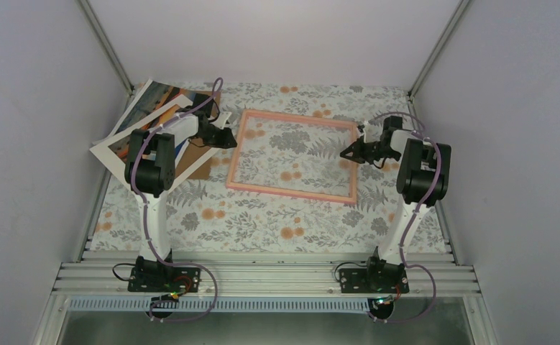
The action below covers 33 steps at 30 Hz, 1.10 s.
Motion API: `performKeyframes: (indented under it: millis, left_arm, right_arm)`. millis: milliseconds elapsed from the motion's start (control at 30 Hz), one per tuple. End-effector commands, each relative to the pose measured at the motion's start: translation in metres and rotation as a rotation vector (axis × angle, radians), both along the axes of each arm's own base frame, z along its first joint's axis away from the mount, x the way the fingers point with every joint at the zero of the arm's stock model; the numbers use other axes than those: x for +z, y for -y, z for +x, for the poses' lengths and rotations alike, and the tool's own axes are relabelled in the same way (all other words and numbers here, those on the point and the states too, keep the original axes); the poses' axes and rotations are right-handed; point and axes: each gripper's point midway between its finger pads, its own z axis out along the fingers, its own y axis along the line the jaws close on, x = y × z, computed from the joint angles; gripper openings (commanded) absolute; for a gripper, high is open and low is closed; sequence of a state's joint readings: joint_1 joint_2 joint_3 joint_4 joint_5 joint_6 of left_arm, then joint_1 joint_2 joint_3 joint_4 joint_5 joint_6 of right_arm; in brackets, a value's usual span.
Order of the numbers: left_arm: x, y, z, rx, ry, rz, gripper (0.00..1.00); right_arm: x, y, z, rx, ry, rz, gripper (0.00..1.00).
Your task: Put the photo into the frame
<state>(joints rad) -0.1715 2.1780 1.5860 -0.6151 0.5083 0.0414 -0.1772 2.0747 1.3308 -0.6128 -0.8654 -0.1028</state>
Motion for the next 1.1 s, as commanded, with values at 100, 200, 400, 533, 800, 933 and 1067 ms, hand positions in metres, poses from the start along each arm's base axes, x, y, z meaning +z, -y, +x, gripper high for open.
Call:
performKeyframes:
  millis: [100,200,400,533,800,933,1067]
  left_arm:
    - [-0.035,-0.012,-0.008,0.021,-0.063,0.090,0.17]
    - [-0.035,-0.013,-0.009,0.023,-0.064,0.091,0.17]
    - [-0.036,-0.013,-0.009,0.025,-0.065,0.090,0.16]
    - [-0.037,-0.013,-0.009,0.028,-0.067,0.090,0.16]
    - [-0.037,-0.013,-0.008,0.031,-0.065,0.090,0.16]
    - [-0.037,-0.012,-0.008,0.032,-0.066,0.088,0.16]
    - [-0.037,-0.012,-0.008,0.033,-0.065,0.086,0.16]
  right_arm:
    - [0.015,0.003,0.012,-0.007,0.068,-0.039,0.09]
    - [0.016,0.005,0.013,-0.009,0.068,-0.049,0.22]
    - [0.025,0.010,0.018,-0.015,0.090,-0.087,0.39]
    - [0.032,0.015,0.020,-0.020,0.105,-0.117,0.49]
    - [0.033,0.037,0.023,-0.053,0.102,-0.209,0.61]
    - [0.036,0.048,0.027,-0.072,0.115,-0.248,0.60]
    - [0.049,0.047,0.032,-0.070,0.173,-0.261,0.58]
